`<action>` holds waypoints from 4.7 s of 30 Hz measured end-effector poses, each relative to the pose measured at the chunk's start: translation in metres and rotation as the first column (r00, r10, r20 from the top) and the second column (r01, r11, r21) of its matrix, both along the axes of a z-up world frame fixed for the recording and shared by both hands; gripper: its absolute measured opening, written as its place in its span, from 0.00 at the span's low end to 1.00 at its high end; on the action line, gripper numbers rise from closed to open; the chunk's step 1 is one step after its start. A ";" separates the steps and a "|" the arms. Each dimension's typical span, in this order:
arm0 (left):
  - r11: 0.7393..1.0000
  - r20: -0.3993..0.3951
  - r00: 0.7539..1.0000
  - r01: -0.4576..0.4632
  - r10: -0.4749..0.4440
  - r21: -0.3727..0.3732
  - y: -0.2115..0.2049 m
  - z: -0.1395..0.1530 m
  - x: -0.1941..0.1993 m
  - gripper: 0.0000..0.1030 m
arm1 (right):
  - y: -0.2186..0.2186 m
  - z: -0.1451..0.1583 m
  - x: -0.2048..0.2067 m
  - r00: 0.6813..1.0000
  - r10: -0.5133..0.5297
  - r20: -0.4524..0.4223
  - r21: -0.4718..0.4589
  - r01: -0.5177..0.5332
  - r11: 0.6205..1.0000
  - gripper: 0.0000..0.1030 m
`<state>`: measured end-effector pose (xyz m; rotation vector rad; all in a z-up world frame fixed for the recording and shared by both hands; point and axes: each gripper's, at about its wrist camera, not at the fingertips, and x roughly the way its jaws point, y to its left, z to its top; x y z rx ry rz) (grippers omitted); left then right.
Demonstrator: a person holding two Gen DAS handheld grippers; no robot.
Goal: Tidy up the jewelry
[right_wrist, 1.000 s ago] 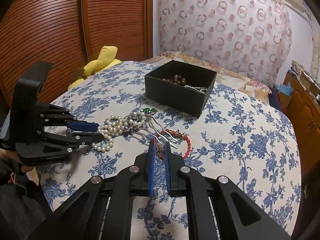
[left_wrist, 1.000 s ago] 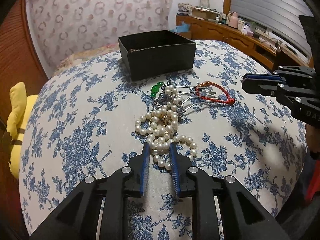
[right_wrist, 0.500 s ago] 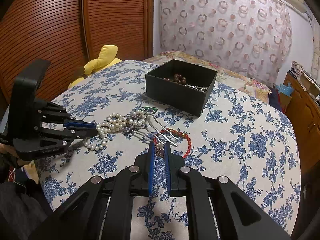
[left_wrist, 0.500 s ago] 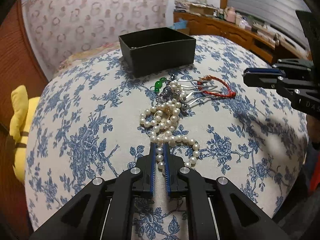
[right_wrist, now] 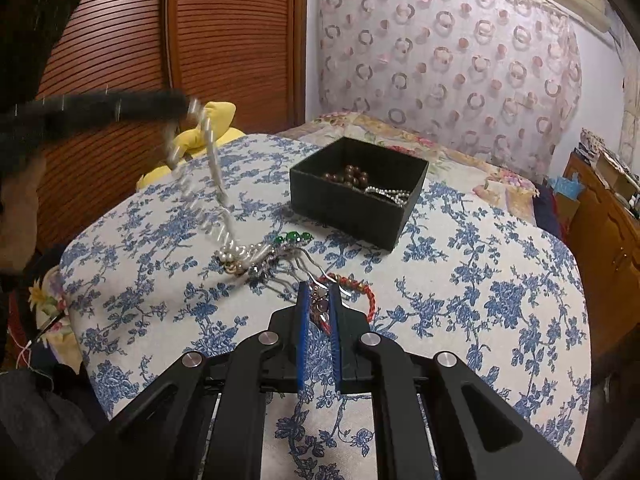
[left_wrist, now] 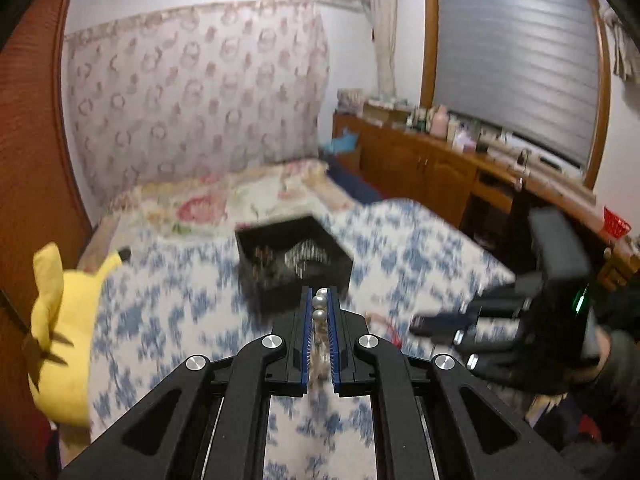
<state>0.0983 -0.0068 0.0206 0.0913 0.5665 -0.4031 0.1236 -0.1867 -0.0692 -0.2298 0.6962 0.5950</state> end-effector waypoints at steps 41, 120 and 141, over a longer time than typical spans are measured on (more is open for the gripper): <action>0.997 0.121 0.991 -0.057 0.063 -0.053 -0.012 0.104 0.132 0.06 | 0.016 0.069 0.137 0.997 0.009 0.073 0.095 -0.016 0.995 0.11; 0.990 -0.196 0.978 -0.053 0.078 0.129 0.025 -0.127 0.023 0.93 | -0.004 -0.046 0.038 0.993 -0.019 -0.112 0.025 0.022 0.999 0.32; 1.000 -0.314 0.949 0.001 -0.001 -0.002 -0.013 -0.126 0.078 0.37 | -0.005 -0.059 0.004 0.993 -0.029 -0.116 -0.045 0.024 0.999 0.34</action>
